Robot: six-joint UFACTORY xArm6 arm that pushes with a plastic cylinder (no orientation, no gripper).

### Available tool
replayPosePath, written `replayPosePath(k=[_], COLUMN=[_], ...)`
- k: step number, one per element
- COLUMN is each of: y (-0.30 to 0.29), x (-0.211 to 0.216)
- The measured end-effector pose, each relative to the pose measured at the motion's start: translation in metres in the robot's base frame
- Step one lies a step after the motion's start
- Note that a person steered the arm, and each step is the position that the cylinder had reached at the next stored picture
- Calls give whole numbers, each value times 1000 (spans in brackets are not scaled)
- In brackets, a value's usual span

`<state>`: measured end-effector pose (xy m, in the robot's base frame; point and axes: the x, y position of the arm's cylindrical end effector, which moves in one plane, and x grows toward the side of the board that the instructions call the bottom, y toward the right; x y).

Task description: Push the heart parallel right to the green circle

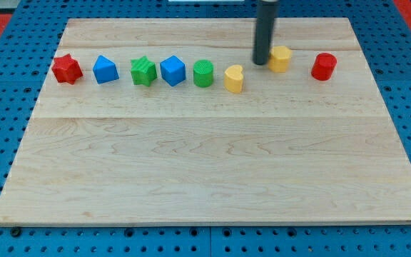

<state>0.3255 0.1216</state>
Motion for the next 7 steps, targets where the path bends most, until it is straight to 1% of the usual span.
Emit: replayPosePath(k=[1,2,3,4,5,7], y=[21,16,-22,-50,-58,-58], x=[61,94,82,82,73,50])
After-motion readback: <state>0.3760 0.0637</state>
